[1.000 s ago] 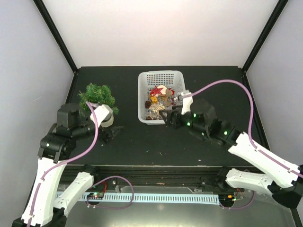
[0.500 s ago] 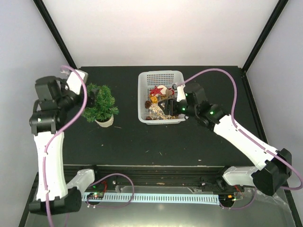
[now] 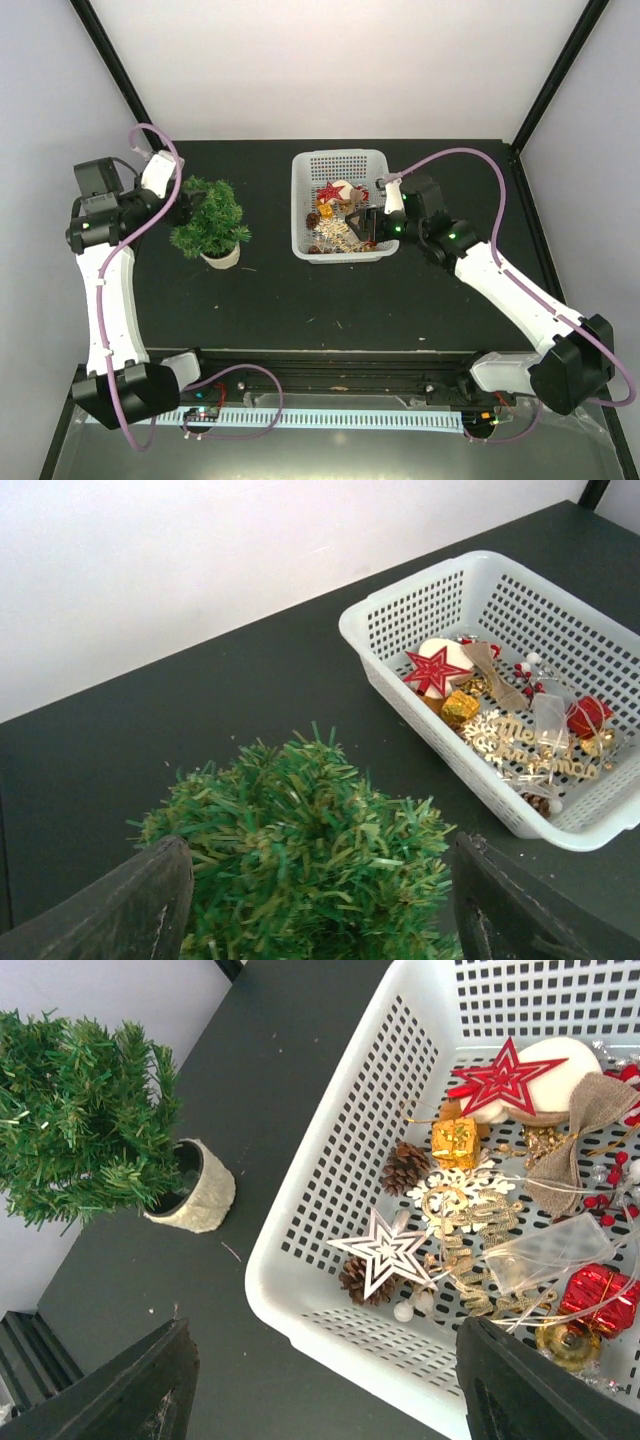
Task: Decorate the small christmas tree
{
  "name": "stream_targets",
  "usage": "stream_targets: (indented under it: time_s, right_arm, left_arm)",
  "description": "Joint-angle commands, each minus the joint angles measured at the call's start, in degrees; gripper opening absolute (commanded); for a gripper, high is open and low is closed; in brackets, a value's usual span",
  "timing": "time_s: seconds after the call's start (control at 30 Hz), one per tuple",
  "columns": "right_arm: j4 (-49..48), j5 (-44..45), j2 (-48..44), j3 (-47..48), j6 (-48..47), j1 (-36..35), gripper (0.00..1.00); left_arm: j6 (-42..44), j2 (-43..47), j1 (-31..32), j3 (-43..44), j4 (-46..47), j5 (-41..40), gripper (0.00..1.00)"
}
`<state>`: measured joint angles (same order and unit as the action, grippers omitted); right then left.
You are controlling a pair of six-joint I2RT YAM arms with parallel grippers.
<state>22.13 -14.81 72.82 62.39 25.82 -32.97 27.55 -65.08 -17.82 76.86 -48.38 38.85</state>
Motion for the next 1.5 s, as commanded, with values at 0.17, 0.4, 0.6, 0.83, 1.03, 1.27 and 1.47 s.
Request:
stream_targets:
  time_s: [0.17,0.4,0.6,0.83,1.03,1.27,1.47]
  right_arm:
    - [-3.2,-2.5,-0.2,-1.8,-0.5,0.7,0.72]
    - [-4.6,-2.9,0.7,-2.1,-0.5,0.8,0.72]
    - [-6.7,-3.1,-0.2,-3.5,0.1,0.8,0.72]
    - [-7.4,-3.9,-0.7,-4.6,0.0,0.7,0.73]
    - [-7.8,-4.3,-0.3,-4.8,-0.2,0.9,0.73]
    - [-7.9,-4.2,0.1,-4.7,-0.3,0.8,0.73]
    - [-7.9,-4.2,0.5,-4.3,-0.2,0.9,0.74]
  left_arm:
    - [9.1,-5.6,-10.7,0.8,-1.7,12.3,0.69]
    - [11.3,-12.2,-14.0,2.8,-5.7,16.4,0.68]
    - [13.8,-18.6,-14.3,7.3,-11.5,20.5,0.6]
    - [14.3,-21.3,-14.3,9.7,-13.6,20.1,0.53]
    - [15.6,-21.5,-14.3,8.6,-15.2,19.1,0.48]
    - [17.7,-22.3,-14.3,8.1,-17.4,17.5,0.49]
    - [18.0,-22.8,-14.3,7.6,-17.9,17.8,0.31]
